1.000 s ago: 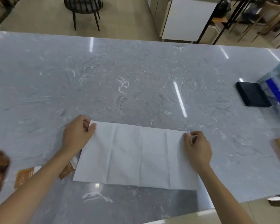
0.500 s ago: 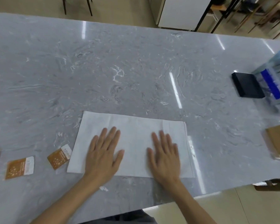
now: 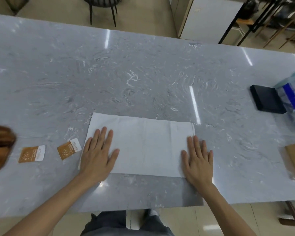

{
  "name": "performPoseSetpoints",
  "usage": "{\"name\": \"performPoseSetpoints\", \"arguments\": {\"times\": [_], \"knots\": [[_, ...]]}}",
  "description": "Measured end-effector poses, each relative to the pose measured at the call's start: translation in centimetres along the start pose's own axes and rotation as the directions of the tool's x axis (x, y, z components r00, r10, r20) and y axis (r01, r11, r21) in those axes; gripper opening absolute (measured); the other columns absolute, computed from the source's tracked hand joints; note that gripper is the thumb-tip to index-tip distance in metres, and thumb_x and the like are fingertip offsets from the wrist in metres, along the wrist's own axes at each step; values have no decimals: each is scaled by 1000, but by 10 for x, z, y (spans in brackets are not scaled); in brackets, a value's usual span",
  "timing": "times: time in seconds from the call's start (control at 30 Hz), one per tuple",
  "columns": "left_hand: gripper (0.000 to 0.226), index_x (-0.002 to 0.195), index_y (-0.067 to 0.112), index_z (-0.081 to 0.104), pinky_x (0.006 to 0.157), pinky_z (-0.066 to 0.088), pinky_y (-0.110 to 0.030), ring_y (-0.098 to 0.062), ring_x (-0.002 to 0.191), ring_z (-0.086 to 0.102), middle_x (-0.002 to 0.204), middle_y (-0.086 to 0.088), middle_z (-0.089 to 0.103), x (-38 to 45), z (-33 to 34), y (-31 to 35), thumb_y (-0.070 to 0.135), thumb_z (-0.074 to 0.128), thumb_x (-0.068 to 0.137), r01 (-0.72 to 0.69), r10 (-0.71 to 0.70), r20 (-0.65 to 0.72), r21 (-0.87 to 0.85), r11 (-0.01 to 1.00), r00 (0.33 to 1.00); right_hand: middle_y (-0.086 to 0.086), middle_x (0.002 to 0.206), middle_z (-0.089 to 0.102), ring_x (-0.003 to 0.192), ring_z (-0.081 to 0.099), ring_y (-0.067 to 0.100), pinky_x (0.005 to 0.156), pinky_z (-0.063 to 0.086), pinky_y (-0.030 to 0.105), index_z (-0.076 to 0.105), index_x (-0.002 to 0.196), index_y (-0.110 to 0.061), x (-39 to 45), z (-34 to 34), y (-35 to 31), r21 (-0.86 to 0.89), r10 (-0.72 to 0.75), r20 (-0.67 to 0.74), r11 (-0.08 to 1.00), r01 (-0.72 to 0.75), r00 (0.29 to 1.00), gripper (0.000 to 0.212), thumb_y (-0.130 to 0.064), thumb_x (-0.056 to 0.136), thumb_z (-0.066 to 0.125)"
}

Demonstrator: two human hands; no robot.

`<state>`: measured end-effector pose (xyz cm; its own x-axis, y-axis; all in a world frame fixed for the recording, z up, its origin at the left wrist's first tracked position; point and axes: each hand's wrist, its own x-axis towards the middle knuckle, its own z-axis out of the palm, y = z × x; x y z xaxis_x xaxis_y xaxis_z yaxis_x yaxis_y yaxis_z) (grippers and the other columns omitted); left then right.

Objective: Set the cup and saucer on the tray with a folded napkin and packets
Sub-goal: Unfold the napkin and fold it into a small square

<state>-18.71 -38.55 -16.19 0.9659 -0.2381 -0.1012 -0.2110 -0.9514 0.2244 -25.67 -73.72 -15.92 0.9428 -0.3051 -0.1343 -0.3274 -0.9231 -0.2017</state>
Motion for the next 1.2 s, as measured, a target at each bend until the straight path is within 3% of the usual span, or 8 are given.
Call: {"name": "performPoseSetpoints", "arguments": {"times": [0.2,0.4,0.57,0.63,0.7,0.83,1.03,1.2], "knots": [[74,162,22,8,121,23,-47,-27,156,12,170,-4,3,-43,6,35,61,13,99,97,-97,-4,10,995,995,-16,170,-2,157,-9,15,125,-9,47,-1,160,-40,82,-22,33,-80,-235,60,968,239,970,63,-61,102,8],[82,156,12,33,113,32,-52,-41,137,44,160,-21,34,-92,12,95,63,26,93,186,-188,5,115,976,982,-17,170,-2,156,-13,18,125,-8,54,-7,159,-42,158,-38,34,-294,-456,159,825,483,876,70,-67,94,-9],[77,146,17,51,100,36,-48,-35,121,52,136,-17,55,-120,2,109,66,35,89,43,-47,29,124,991,998,0,172,5,158,-3,26,125,8,56,25,159,-16,117,-41,0,-301,-414,5,867,396,910,58,-38,105,31],[73,147,23,48,102,28,-43,-29,128,44,137,-9,50,-127,-3,94,67,40,90,-78,78,52,12,997,996,9,168,22,156,15,32,120,24,53,47,147,-13,58,-32,-12,-123,-535,-115,844,523,837,49,-32,101,48],[70,148,29,45,110,20,-36,-22,138,33,145,-2,42,-131,-6,71,68,47,90,-215,221,61,-87,973,973,9,165,32,153,27,32,116,31,46,55,140,-17,-15,-11,-15,110,-690,-190,692,713,699,46,-38,99,54],[80,156,39,25,124,6,-34,-11,154,4,165,10,11,-129,-7,26,70,51,87,-334,345,128,-96,938,930,-6,168,23,153,24,16,116,23,33,43,145,-34,-120,28,-20,207,-854,-30,503,839,519,61,-60,93,56],[70,152,32,41,110,22,-38,-23,135,39,148,-2,44,-125,-3,17,60,56,89,-400,399,56,23,916,915,4,137,63,126,57,23,98,50,45,67,126,-23,-147,41,-35,183,-724,-199,634,751,660,52,-9,76,76],[37,117,30,72,81,32,-37,-22,92,61,101,4,64,-143,1,17,49,65,87,-466,455,-185,-17,885,871,1,126,67,116,60,22,95,48,39,75,115,-24,-172,20,-47,314,-525,-381,701,640,761,25,-22,95,60]]}}
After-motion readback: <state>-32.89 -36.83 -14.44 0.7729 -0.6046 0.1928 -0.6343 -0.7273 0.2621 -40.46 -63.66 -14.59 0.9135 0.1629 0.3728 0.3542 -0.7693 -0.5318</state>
